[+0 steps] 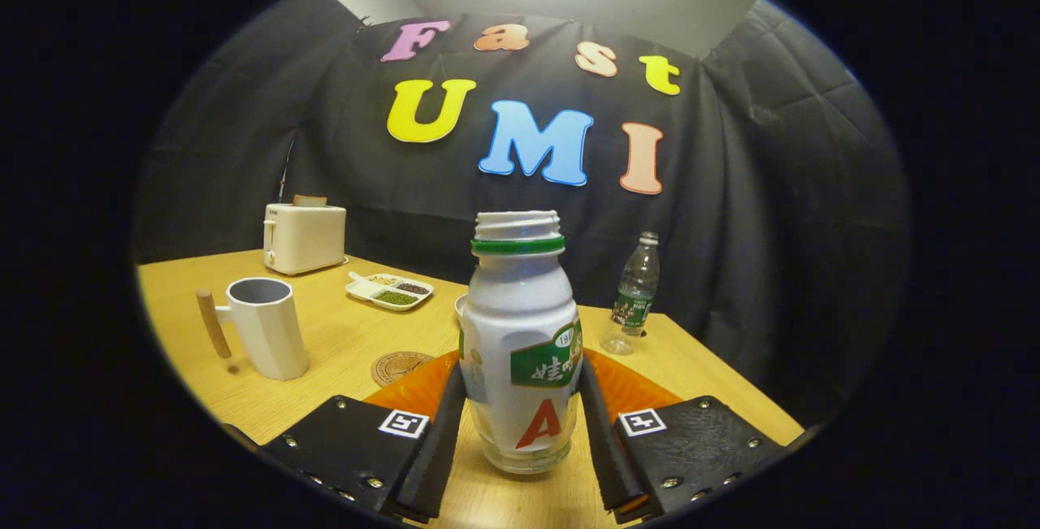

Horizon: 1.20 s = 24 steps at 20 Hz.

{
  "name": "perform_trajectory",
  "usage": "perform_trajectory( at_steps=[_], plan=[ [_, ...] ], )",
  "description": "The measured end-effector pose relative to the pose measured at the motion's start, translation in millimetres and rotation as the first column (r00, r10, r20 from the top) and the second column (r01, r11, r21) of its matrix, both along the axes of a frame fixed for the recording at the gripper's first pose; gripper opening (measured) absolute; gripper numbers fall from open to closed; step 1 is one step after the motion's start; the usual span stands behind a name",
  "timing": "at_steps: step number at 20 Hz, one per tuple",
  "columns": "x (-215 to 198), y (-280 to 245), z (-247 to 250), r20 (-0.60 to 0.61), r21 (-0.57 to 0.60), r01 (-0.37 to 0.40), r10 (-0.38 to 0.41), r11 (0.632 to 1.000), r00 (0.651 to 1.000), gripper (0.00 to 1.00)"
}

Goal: Take the bottle from table, then pour the juice into the cup, finally place the bottle on the coaster

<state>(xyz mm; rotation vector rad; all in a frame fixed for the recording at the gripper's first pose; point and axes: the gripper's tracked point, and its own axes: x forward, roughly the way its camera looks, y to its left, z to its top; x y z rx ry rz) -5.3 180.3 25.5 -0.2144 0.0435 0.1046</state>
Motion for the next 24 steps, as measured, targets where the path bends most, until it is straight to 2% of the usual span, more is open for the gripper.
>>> perform_trajectory(
  at_steps=[5, 8, 13, 17, 24],
  plan=[
    [4.8, 20.7, 24.5, 0.054, -0.206, 0.016, -0.005, 0.978, 0.999, 0.7],
    [8.9, 35.7, 38.0, 0.088, -0.315, 0.024, 0.004, 0.949, 0.996, 0.7],
    [13.6, 66.1, 54.4, 0.149, -0.502, 0.037, 0.045, 0.864, 0.988, 0.7],
    [16.2, 90.7, 54.0, 0.155, -0.583, 0.021, 0.086, 0.812, 0.984, 0.7],
    [16.8, 116.3, 42.8, 0.167, -0.734, 0.036, 0.129, 0.678, 0.978, 0.7]
  ],
)
